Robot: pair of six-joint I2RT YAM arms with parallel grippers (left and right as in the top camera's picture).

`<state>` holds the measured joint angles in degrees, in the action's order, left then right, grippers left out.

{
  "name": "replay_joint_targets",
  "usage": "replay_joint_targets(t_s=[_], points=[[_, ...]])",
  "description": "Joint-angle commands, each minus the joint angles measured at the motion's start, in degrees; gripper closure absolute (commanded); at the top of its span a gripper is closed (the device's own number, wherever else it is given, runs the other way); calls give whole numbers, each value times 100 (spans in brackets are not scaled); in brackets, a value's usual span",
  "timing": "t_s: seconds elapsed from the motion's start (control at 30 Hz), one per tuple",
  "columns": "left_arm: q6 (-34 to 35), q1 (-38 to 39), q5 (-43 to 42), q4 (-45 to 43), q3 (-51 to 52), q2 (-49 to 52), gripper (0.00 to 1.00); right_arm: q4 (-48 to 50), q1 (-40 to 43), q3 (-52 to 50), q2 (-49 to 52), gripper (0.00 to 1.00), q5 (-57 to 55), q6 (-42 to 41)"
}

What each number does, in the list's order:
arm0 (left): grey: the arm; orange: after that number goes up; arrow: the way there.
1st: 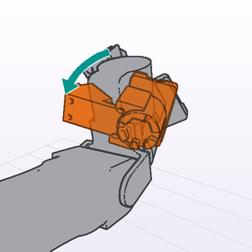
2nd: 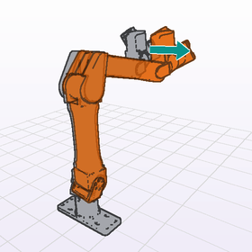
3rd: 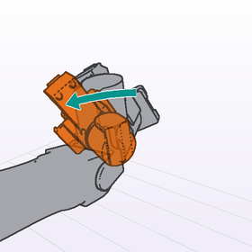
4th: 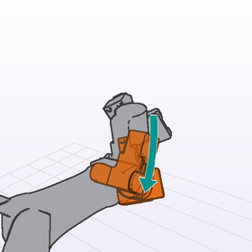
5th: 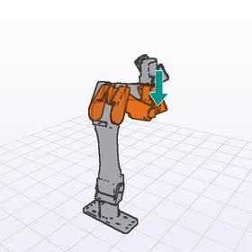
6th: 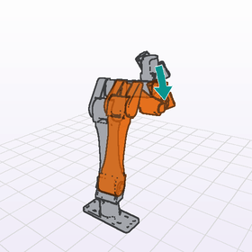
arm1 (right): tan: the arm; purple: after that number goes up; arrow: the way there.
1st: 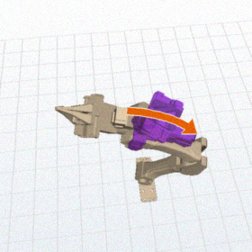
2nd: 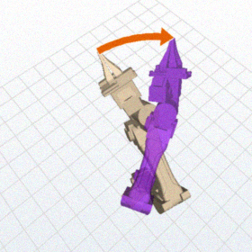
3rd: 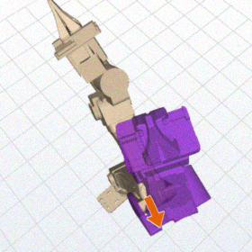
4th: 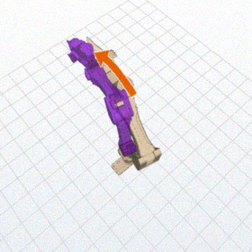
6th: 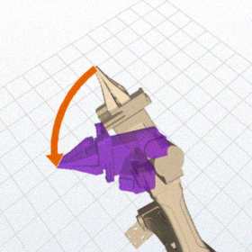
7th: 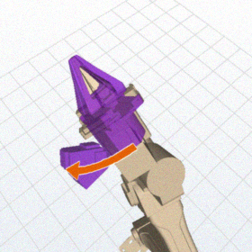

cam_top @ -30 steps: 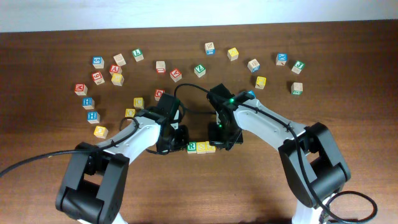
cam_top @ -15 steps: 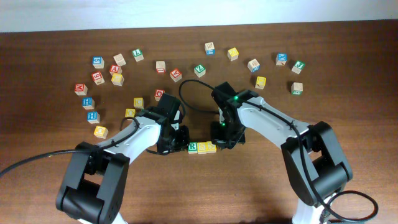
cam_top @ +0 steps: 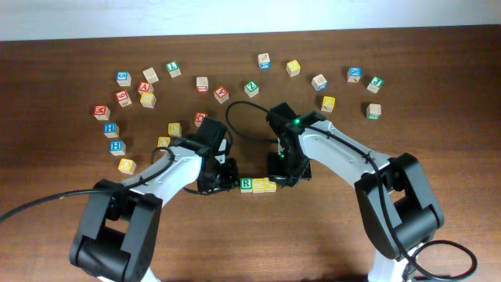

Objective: Spell out RSS

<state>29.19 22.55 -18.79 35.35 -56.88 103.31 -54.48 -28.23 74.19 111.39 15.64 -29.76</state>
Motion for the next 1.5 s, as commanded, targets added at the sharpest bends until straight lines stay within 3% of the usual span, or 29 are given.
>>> replay_joint_targets(t_s=[0.0, 0.03, 0.1, 0.17, 0.2, 0.23, 0.3, 0.33, 0.43, 0.5, 0.53, 0.57, 0.6, 0.77, 0.87, 0.97, 1.37, 1.47], points=[[-59, -2, 568, 125, 68, 61, 57, -149, 24, 247, -35, 91, -455, 57], [-57, -66, 638, 192, 57, 61, 50, -221, 24, 334, -35, 88, -546, 57], [-59, -319, 640, 341, 31, 61, 50, -560, 24, 732, -48, 86, -787, 59], [-61, -667, 640, 625, 9, 48, 53, -1049, 24, 1198, -50, 86, -1073, 59], [-79, -833, 640, 706, 9, 46, 58, -1226, 26, 1351, -50, 79, -1211, 59], [-240, -927, 636, 739, 9, 46, 58, -1309, 63, 1349, -50, 79, -1257, 59], [-485, -973, 643, 831, 4, 44, 57, -1397, 251, 1327, -85, 96, -1338, 59], [-577, -990, 640, 942, -46, 24, 54, -1423, 321, 1338, -184, 94, -1360, 61], [-756, -1231, 640, 1683, -540, -490, 44, -1923, 691, 1438, -1078, 62, -1532, 280], [-852, -1351, 658, 1932, -656, -1550, 37, -2463, 807, 1436, -2083, 31, -1814, 275], [-852, -1351, 715, 2026, -656, -2149, 30, -2675, 793, 1436, -2675, 1, -1923, 273], [-852, -1344, 726, 2118, -656, -2704, 5, -2820, 743, 1421, -3307, 2, -1917, 271], [-850, -1344, 778, 2321, -654, -3327, 0, -2905, 629, 1388, -3976, 2, -1941, 229], [-684, -1344, 964, 2999, -256, -5132, 1, -2933, 387, 619, -6258, 2, -1934, -105], [-297, -1346, 966, 3032, 538, -6719, 1, -2933, 387, -83, -7420, 2, -1926, -118], [-291, -1346, 960, 3130, 835, -7547, 1, -3106, 387, -229, -7626, 2, -1932, -114], [-291, -1346, 964, 3161, 837, -7558, 1, -3163, 389, -232, -7626, 2, -1934, -111], [-291, -1346, 964, 3161, 837, -7558, 1, -2914, 935, -354, -7670, 2, -2081, 481]])
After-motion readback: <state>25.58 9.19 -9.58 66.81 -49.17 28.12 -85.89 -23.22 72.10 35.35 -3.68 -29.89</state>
